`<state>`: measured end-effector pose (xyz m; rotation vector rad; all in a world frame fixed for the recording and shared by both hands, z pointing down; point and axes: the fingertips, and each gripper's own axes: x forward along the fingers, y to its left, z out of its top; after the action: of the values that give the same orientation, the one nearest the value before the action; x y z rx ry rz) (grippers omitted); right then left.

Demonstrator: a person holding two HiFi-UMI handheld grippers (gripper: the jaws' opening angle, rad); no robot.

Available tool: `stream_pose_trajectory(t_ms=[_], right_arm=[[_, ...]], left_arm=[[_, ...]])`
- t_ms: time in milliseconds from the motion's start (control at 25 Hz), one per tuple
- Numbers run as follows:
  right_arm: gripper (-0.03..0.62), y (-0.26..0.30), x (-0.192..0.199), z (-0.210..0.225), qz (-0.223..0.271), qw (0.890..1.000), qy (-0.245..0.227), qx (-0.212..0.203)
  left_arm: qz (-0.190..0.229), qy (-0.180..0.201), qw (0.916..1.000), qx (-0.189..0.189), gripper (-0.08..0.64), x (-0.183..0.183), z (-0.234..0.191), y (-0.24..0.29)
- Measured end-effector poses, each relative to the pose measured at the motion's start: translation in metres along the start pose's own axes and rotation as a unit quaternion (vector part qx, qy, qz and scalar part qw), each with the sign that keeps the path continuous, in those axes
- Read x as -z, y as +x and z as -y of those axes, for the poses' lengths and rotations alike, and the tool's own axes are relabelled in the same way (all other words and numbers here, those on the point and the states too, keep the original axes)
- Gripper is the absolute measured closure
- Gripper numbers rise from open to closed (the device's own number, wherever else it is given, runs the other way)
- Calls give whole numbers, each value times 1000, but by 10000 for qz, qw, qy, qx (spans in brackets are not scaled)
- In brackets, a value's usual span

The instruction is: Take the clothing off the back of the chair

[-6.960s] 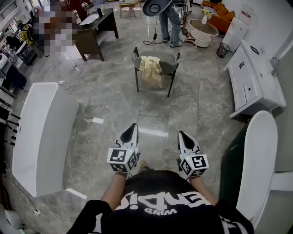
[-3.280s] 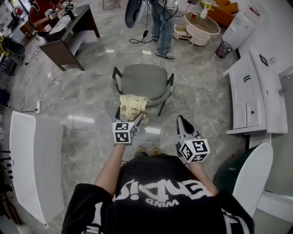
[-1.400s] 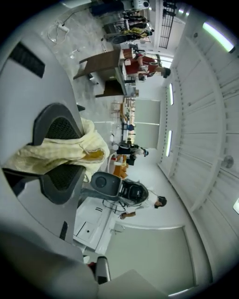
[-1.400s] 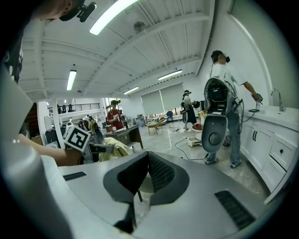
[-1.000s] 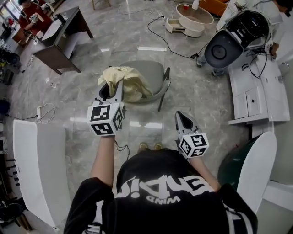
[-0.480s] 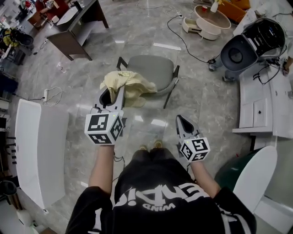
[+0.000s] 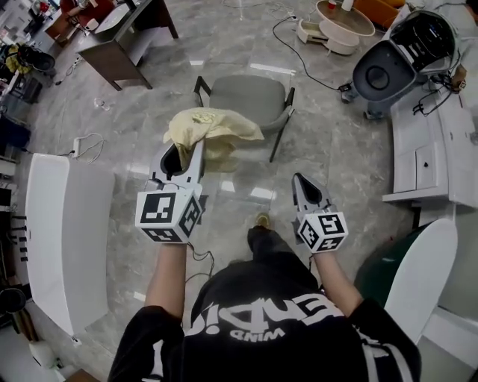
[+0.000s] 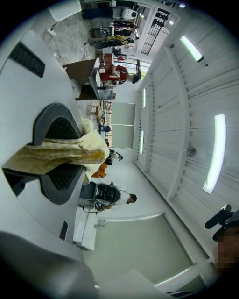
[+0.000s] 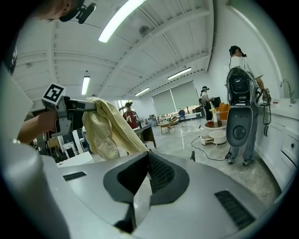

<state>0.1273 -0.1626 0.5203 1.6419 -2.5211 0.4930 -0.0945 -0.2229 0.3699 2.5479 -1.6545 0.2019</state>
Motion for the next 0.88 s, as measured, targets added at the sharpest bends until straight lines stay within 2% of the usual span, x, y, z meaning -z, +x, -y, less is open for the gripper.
stream_pose_trajectory(t_ms=[480, 680, 880], right_arm=[[578, -137, 44, -112, 150, 9999, -64, 32], [578, -174, 45, -127, 203, 9997, -149, -8], [578, -185, 37, -133, 238, 9994, -235, -115]], left_arm=[[465, 43, 9988, 174, 436, -6, 40, -175], [534, 32, 9984, 168, 436, -11, 59, -212], [473, -27, 9988, 76, 436, -8, 67, -235]])
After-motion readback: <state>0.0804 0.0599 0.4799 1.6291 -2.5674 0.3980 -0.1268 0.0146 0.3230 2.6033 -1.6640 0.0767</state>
